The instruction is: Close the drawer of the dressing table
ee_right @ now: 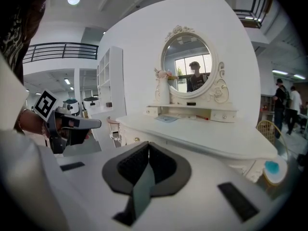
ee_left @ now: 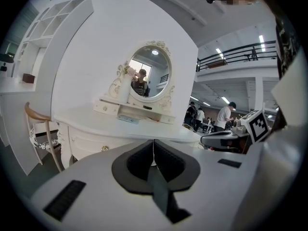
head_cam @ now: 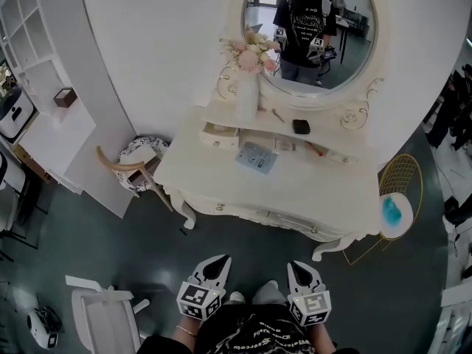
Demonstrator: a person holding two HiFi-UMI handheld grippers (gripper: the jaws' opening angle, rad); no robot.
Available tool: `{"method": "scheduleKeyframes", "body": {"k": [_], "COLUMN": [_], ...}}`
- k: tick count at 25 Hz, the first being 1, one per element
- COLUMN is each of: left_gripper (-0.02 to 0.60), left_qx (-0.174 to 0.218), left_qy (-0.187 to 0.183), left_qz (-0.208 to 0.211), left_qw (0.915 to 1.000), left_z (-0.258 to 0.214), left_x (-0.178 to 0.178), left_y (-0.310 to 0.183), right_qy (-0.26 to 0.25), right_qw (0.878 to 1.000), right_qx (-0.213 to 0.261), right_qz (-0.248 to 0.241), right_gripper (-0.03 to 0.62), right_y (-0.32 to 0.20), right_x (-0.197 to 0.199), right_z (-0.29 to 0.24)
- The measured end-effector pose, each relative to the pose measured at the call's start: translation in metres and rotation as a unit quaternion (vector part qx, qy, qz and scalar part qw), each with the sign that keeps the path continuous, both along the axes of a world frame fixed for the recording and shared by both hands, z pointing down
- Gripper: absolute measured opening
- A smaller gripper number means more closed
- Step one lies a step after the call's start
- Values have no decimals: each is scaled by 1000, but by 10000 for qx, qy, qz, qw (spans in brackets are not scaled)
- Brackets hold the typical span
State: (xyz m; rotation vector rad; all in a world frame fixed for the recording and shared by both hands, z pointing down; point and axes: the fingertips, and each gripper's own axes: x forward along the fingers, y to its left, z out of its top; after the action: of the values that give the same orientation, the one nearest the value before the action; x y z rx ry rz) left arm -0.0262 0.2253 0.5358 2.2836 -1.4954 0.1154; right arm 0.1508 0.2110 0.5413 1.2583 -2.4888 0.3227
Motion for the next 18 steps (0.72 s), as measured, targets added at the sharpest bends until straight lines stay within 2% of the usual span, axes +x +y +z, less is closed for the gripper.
{"method": "scheduleKeyframes", "body": {"k": [6, 14, 18], "left_gripper": [18, 17, 17], "left_qx": [-42, -66, -41], "left_qy": [3, -18, 209], "left_qz": [-55, -318, -543], "left_qw": [10000, 9995, 9983], "left_z": [4, 4, 0], "left_x": [-1, -8, -13], "left_y": [-4, -28, -47], "right_qy": [-57, -139, -114], "right_qw": [9999, 9992, 9987], "right_qx": [-115, -75, -182], "right_qz": [-80, -354, -461], "right_gripper": [12, 12, 12], "right_y": [-8, -51, -74], "right_x": [-6, -20, -22], "right_z": [7, 6, 12]}}
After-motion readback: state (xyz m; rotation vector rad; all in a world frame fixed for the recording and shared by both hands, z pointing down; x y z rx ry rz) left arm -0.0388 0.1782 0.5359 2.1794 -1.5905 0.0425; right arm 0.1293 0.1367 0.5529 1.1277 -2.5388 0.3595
